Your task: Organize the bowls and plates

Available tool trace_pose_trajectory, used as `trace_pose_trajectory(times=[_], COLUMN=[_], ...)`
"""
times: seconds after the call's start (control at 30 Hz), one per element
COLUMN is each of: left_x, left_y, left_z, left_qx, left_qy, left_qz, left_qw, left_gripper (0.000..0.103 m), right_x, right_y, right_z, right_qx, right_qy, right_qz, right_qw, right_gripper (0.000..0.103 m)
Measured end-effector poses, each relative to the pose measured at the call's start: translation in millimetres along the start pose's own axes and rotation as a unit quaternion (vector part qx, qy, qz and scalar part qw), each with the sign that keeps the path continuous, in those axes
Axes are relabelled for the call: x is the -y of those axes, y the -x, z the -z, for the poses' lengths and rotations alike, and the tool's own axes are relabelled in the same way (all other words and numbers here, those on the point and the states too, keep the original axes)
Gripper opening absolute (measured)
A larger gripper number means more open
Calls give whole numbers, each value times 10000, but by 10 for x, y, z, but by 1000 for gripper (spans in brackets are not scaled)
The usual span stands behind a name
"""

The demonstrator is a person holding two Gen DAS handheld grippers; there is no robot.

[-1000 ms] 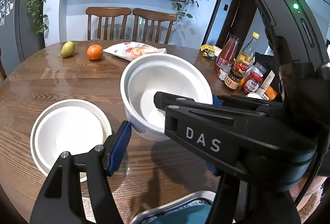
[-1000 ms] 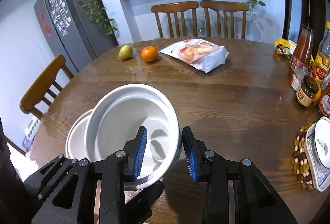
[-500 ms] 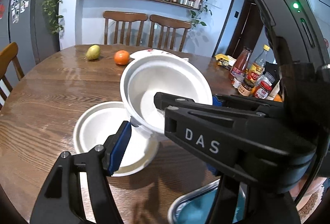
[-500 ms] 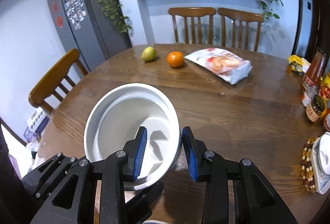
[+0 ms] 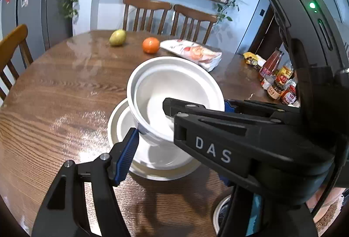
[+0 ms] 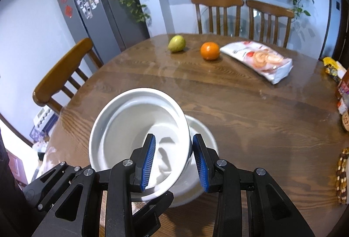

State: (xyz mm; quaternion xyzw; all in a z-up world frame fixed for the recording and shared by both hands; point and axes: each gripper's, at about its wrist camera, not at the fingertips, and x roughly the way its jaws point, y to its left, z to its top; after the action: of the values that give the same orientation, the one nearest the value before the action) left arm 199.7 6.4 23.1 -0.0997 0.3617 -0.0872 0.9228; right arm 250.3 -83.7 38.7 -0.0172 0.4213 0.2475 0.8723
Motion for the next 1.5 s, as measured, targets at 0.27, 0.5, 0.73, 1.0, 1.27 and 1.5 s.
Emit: trace_pose_trajectory(times=[0.27,0.5,0.73,1.0,1.27,1.5], left_x=[-108,-138,-168,-156,-168,-148], left_y=[-148,-265,-328,-342,-309,-199], left_z=[30,5,9,-7,-13,-17], left_qx=[-220,-437,-600,-695,-637,-473], left_qy=[93,132,165,179,237,105], left_qz=[87,217,312,372,323,159], left_qw=[9997,9987,9976,9967,9972,9987], left_gripper=[62,62,62,63,64,66], right_x=[-41,-24,-1,-3,-7,-58], right_y=[-247,-344,-396,-423,-380,-327], right_z=[17,34,47,44,17,8], right_qx=[-304,-515,-676,-778,-697,-630], right_qy=[-30,-47,-128,-169,-203,-145], right_qz=[56,226,347,463,541,575], right_qw=[9995,9984,9970,9958,9959,9962], right_gripper=[39,39,39,39,39,39])
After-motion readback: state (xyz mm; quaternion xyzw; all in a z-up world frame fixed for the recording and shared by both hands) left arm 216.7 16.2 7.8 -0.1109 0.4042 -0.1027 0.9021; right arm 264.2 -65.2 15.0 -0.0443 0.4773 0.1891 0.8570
